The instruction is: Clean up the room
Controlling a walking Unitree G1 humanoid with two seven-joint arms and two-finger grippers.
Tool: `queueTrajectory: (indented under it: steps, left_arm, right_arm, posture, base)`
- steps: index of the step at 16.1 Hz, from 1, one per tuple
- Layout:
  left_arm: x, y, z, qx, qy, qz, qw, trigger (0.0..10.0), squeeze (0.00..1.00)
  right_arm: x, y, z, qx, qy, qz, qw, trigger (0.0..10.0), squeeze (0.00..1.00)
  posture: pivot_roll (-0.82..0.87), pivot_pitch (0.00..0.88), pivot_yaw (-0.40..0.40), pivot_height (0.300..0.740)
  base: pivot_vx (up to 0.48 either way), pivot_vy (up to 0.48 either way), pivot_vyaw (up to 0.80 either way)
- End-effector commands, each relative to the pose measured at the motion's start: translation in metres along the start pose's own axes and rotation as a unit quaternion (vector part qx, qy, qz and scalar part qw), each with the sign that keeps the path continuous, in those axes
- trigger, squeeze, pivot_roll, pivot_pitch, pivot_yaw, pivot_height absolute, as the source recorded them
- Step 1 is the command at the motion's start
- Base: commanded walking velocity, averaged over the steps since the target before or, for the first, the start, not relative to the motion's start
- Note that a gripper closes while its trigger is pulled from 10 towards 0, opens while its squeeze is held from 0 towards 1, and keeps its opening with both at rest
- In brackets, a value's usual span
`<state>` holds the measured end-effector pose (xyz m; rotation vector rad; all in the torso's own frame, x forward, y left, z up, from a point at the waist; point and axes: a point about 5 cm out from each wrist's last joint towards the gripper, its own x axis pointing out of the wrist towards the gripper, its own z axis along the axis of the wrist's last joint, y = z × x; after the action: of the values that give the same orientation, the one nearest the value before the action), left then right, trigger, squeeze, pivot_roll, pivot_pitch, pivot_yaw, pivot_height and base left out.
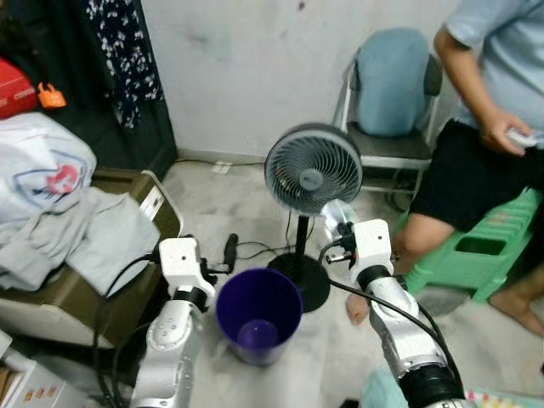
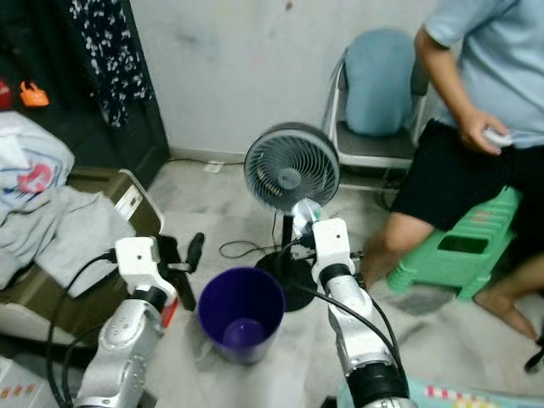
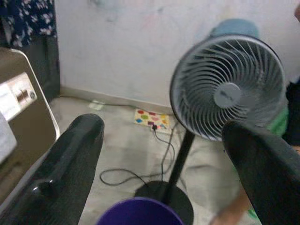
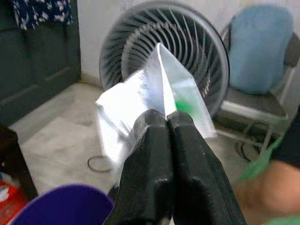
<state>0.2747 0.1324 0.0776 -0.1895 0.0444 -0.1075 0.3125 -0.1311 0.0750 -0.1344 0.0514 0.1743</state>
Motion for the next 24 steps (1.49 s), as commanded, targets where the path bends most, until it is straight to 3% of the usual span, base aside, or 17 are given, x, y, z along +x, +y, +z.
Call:
queueTrajectory:
  steps: [1, 4, 9, 19, 24]
  left_arm:
    - [-0.0013, 0.0106, 0.0009, 0.004, 0.001, 0.020, 1.000, 10.0, 0.00]
    - [-0.0018, 0.0124, -0.0008, -0.003, 0.006, 0.034, 0.999, 10.0, 0.00]
    - [-0.0017, 0.0126, -0.0013, -0.016, 0.009, 0.035, 0.999, 10.0, 0.00]
    - [-0.0012, 0.0117, -0.0009, -0.018, 0.010, 0.032, 0.999, 10.0, 0.00]
    - [-0.0010, 0.0097, 0.0009, -0.017, 0.003, 0.022, 1.000, 10.0, 0.00]
  right_arm:
    - [0.0043, 0.0124, 0.0074, 0.000, -0.012, 0.020, 1.000, 10.0, 0.00]
    - [0.0039, 0.0121, 0.0062, 0.001, -0.010, 0.018, 1.000, 10.0, 0.00]
    - [0.0038, 0.0123, 0.0056, 0.007, -0.009, 0.015, 1.000, 10.0, 0.00]
    - [0.0038, 0.0117, 0.0041, 0.008, -0.005, 0.014, 1.000, 10.0, 0.00]
    - [0.0038, 0.0116, 0.0037, 0.007, -0.004, 0.014, 1.000, 10.0, 0.00]
  posture:
    - [-0.06, 0.000, -0.029, 0.740]
    - [-0.06, 0.000, -0.029, 0.740]
    - [-0.06, 0.000, -0.025, 0.740]
    - [-0.06, 0.000, -0.025, 0.740]
    - [-0.06, 0.000, -0.025, 0.740]
  base:
    - [0.000, 0.000, 0.80]
    - [0.000, 0.000, 0.73]
    - [0.000, 0.000, 0.00]
    - [0.000, 0.340, 0.00]
    - [0.000, 0.000, 0.00]
